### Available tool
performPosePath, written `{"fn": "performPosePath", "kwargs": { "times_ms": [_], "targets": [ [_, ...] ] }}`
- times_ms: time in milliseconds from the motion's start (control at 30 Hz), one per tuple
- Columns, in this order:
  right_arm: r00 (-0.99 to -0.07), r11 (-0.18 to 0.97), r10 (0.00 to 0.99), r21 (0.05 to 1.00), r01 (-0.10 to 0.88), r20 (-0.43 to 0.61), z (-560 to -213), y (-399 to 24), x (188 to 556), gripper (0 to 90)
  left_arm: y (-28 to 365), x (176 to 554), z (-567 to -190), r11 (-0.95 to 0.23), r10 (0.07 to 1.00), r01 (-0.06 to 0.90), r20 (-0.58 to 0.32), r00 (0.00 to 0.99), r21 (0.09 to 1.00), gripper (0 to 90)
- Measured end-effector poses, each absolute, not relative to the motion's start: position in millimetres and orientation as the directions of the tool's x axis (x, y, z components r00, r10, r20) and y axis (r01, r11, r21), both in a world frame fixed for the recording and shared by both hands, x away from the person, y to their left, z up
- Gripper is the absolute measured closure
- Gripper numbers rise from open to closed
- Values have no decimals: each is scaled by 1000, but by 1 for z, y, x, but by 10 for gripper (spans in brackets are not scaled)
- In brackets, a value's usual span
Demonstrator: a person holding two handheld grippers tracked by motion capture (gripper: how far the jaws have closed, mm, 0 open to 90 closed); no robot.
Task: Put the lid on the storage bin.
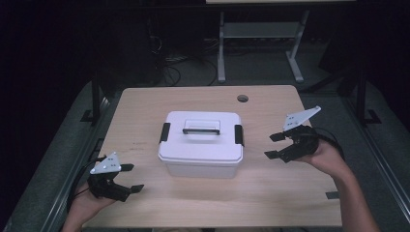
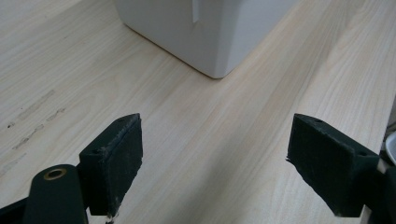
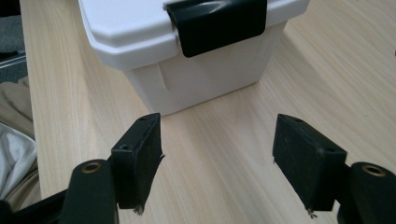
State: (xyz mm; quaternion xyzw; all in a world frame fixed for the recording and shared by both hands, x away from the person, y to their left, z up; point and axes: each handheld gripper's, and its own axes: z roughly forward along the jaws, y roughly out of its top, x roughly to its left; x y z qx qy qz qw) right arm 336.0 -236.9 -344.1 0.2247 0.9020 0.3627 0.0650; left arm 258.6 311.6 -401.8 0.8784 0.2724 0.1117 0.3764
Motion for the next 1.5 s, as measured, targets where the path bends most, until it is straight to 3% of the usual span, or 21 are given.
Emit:
{"fn": "performPosePath", "kwargs": {
  "times_ms": [500,1500],
  "targets": [
    [-879,634,473,669,387,60,-359,-241,331,270,312,259,-402,-570,562,396,-10,827,720,179],
    [-850,589,516,675,443,107,-394,-264,312,264,309,259,-404,-579,555,397,-13,832,713,178]
  ]
}}
